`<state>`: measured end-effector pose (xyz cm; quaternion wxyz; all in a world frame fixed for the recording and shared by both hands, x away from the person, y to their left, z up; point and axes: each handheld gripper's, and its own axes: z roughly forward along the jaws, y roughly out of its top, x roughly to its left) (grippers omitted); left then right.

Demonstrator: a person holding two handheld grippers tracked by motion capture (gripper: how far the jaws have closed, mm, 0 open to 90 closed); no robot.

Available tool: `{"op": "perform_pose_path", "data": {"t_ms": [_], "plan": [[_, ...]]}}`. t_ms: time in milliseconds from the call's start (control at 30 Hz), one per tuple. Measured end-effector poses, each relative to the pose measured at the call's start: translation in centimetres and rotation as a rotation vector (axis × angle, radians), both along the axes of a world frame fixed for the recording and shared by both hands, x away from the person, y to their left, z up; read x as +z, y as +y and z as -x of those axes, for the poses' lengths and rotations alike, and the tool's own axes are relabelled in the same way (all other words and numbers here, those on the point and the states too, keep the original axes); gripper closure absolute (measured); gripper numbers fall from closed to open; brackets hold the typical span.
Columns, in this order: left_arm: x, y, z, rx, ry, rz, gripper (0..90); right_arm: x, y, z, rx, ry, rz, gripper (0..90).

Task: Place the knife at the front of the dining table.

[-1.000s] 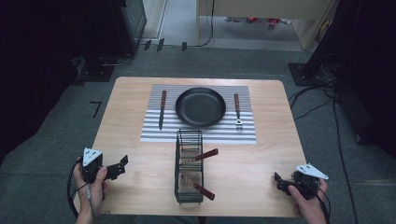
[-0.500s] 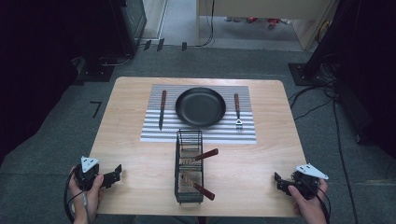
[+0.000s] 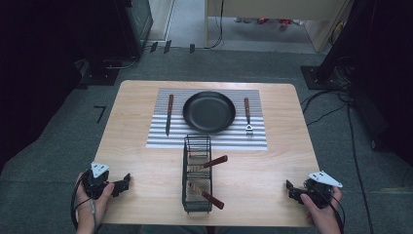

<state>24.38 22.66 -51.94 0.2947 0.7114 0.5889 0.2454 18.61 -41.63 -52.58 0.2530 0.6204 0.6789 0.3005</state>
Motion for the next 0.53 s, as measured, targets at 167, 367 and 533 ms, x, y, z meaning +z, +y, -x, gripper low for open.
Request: {"op": "perform_pose_path", "data": {"t_ms": [167, 367, 533], "plan": [[0.0, 0.0, -0.12, -0.006, 0.0, 0.0, 0.0, 0.0, 0.01, 0.01, -0.001, 0.001, -0.002, 6.7], [0.01, -0.13, -0.25, 0.002, 0.001, -0.001, 0.0, 0.0, 0.01, 0.01, -0.001, 0.001, -0.001, 6.6], [0.01, -0.19, -0.22, 0.01, 0.001, 0.0, 0.0, 0.0, 0.01, 0.01, -0.001, 0.001, -0.002, 6.7]]}}
